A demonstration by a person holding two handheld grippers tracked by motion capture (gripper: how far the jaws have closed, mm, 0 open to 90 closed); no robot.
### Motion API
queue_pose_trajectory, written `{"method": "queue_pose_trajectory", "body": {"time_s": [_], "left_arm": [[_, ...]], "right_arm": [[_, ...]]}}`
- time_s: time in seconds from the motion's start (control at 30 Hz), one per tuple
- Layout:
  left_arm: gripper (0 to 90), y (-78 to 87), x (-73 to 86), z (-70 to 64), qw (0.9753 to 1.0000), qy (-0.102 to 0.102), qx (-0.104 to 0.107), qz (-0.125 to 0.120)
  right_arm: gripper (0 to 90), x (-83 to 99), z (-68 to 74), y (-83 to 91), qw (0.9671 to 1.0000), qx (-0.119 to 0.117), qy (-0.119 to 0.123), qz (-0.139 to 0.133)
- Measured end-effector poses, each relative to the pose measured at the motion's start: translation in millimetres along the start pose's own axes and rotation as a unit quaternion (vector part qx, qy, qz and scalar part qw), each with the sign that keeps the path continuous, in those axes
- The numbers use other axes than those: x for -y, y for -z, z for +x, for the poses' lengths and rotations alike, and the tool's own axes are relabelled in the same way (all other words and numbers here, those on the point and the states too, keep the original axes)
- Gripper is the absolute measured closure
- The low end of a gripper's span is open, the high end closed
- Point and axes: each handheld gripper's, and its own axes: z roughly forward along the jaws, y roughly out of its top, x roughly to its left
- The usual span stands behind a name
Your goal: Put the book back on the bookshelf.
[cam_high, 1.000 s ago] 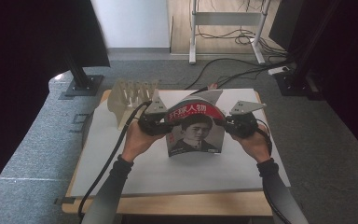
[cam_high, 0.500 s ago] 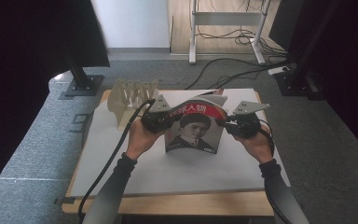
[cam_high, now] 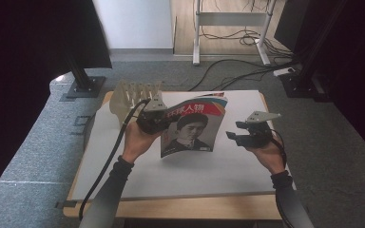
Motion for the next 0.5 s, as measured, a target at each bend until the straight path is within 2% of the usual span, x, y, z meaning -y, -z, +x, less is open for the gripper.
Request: {"method": "queue_pose_trajectory", "body": {"time_s": [0.17,0.5], "left_arm": [[86.8,11.0,0.5,3.2,1.0000,0.005,-0.005,0.003],[86.8,34.6,7.7,13.0,0.9994,0.027,-0.021,0.003]], "right_arm": [[26.9,18.9,-2.9,-7.8,0.9999,0.004,-0.010,0.009],[16.5,49.4,-1.3,-24.2,0.9990,0.001,-0.035,0.026]]}}
